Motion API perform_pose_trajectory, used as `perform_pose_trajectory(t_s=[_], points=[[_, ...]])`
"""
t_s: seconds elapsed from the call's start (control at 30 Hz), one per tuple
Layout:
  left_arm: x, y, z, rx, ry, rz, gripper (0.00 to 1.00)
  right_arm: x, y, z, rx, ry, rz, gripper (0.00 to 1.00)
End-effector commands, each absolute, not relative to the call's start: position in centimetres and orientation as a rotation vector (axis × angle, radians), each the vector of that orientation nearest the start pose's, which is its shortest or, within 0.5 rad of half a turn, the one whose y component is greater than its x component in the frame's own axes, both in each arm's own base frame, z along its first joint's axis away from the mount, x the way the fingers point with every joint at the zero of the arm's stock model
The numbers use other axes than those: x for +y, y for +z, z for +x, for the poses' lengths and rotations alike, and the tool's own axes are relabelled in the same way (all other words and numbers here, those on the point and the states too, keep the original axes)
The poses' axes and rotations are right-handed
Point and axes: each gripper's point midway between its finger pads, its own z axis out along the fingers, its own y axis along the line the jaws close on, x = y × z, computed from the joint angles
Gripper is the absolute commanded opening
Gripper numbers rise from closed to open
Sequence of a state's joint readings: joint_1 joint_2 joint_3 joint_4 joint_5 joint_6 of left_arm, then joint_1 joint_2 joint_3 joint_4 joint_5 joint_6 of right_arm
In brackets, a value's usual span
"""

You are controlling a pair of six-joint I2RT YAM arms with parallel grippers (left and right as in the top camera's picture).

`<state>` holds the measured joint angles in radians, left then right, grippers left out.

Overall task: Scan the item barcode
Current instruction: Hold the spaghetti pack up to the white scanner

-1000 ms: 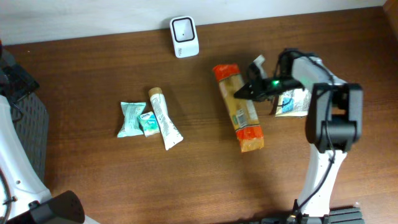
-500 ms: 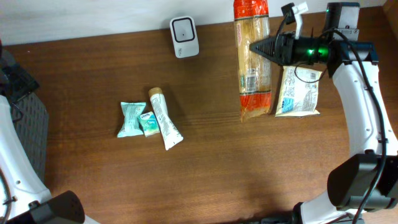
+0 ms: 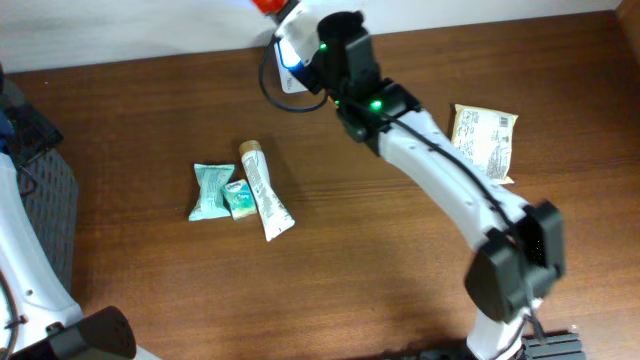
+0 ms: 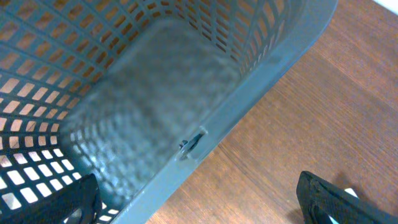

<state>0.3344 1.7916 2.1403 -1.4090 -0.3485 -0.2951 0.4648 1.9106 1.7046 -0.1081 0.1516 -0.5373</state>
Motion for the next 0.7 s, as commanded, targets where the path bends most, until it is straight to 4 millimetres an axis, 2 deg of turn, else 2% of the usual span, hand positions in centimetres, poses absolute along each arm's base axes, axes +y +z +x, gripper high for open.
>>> perform_pose_trajectory(t_s=[0.0,0.07,0.13,0.23,0.27,0.37,0.53,0.67], points=[[18.9,31.0,36.0,2.419,0.478,-0.926,0.99,24.6,31.3,57.5,1.446,-0.502,-0.947,0.04],[18.9,31.0,36.0,2.419,0.478,-0.926,0.99,26.0,30.8,59.4,1.274,-0.609,-0.982,0.04],[18.9,31.0,36.0,2.419,0.478,-0.925,0.99,26.9,30.7,60.0,1.188,-0.621,-0.98,0.04],[18.9,31.0,36.0,2.418,0.478,-0.925,0.99,28.2,31.7,60.2,1.038,-0.613,-0.93,0.04],[18.9,31.0,36.0,2.419,0.478,-0.925,0.99,29.0,31.3,60.0,0.993,-0.61,-0.972,0.04],[18.9,31.0,36.0,2.418,0.478,-0.926,0.99,29.8,31.1,59.8,0.938,-0.558,-1.022,0.04],[18.9,31.0,36.0,2.418,0.478,-0.925,0.99,29.1,31.9,60.2,0.914,-0.556,-1.02,0.04],[18.9,31.0,36.0,2.418,0.478,-0.925,0.99,29.6,31.4,61.5,0.911,-0.553,-1.022,0.04]])
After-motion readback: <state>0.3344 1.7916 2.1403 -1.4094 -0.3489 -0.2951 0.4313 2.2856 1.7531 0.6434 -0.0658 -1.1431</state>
